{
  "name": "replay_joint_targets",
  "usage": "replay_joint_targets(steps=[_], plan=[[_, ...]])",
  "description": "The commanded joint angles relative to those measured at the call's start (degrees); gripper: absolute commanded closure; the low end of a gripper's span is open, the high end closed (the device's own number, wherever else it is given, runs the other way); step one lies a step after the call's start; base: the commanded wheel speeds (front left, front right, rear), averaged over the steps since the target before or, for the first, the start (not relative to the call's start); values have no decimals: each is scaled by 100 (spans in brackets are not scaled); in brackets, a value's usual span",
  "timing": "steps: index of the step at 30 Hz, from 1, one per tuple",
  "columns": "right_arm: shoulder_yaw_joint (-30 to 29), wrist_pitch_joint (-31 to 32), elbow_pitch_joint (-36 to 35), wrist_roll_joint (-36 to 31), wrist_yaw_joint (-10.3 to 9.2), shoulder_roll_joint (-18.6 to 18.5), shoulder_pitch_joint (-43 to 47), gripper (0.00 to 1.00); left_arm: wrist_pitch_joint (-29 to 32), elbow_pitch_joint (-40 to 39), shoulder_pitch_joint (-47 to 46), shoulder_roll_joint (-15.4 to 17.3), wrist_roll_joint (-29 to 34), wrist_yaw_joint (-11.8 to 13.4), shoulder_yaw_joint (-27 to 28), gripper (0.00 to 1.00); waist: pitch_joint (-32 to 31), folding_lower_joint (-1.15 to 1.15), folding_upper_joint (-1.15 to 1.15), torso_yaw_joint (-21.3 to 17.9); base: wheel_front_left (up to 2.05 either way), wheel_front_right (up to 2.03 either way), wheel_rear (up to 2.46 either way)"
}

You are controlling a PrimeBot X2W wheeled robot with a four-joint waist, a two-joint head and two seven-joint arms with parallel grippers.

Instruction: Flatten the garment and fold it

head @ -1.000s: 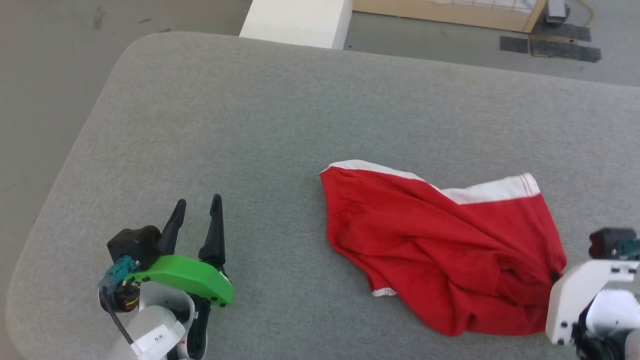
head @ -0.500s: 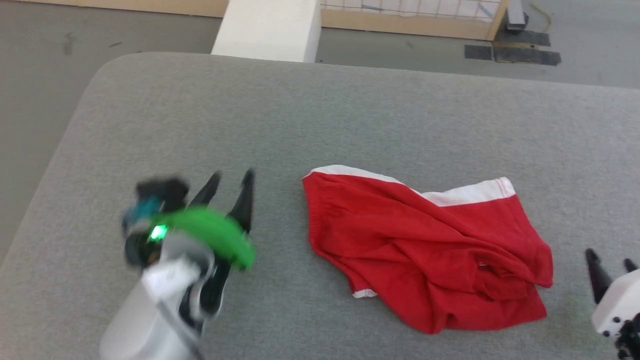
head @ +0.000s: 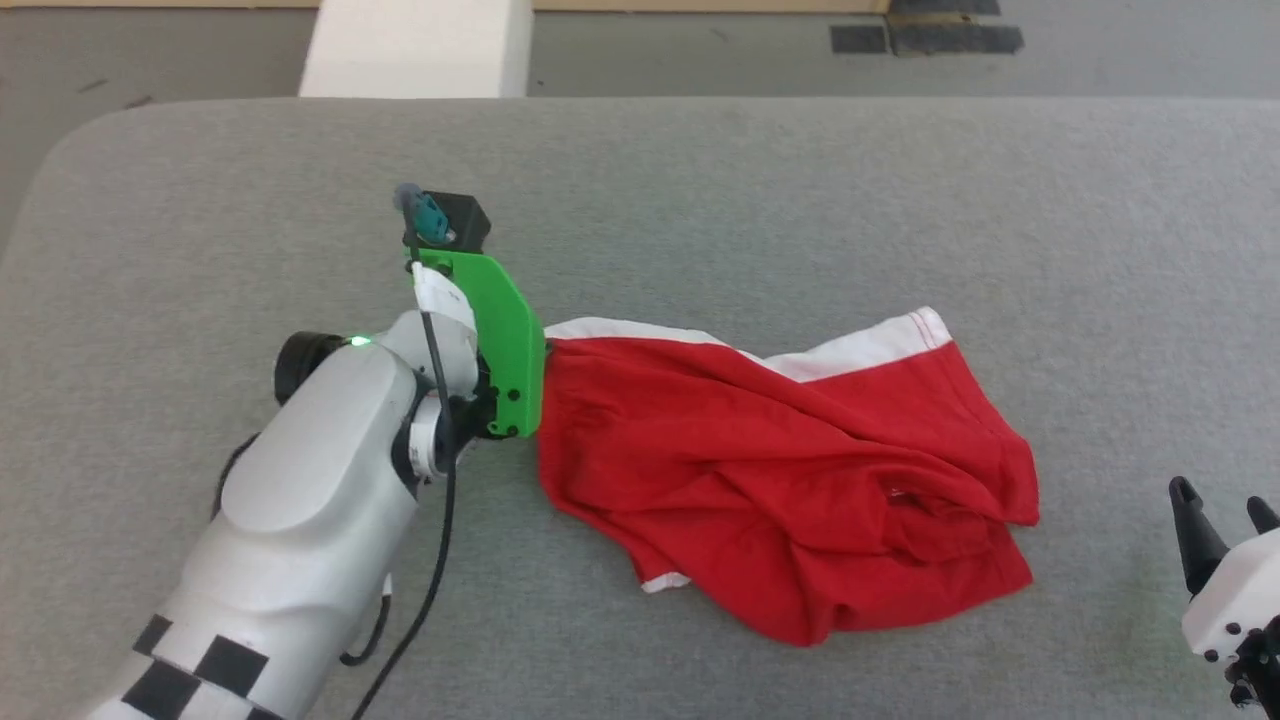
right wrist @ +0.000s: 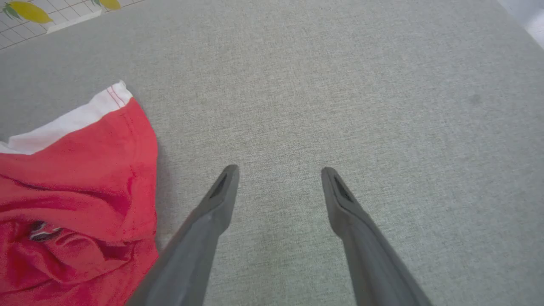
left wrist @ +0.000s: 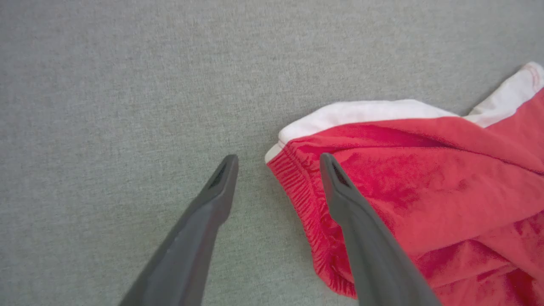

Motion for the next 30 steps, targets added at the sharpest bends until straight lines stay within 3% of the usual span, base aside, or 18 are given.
replay_joint_targets(steps=[1, 13, 14, 16, 17, 24, 30], plan=[[12, -54, 26, 45, -9, -2, -82, 0, 86, 94, -97, 69, 93, 19, -60, 0, 184, 0, 0, -203, 0, 0, 0], [102, -141, 42, 28, -9, -2, -190, 0, 38, 678, -80, -5, 73, -41, -163, 0, 316, 0, 0, -269, 0, 0, 0], [122, -139, 47, 32, -9, -2, -197, 0, 5, 716, -77, -23, 62, -69, -168, 15, 317, 0, 0, -268, 0, 0, 0], [152, -137, 55, 37, -9, -2, -203, 0, -88, 765, -74, -47, 45, -161, -181, 92, 318, 0, 0, -266, 0, 0, 0], [163, -136, 54, 39, -9, -2, -204, 0, -134, 789, -71, -61, 25, -196, -172, 100, 319, 0, 0, -265, 0, 0, 0], [175, -117, -51, -40, -9, -2, -208, 0, -361, 944, -64, -165, -122, -405, -125, 100, 329, 0, 0, -240, 0, 0, 0], [518, -110, -316, -262, -9, -2, -587, 0, -862, 832, 31, -177, -198, -399, 56, 100, 347, 0, 0, -209, 0, 0, 0]])
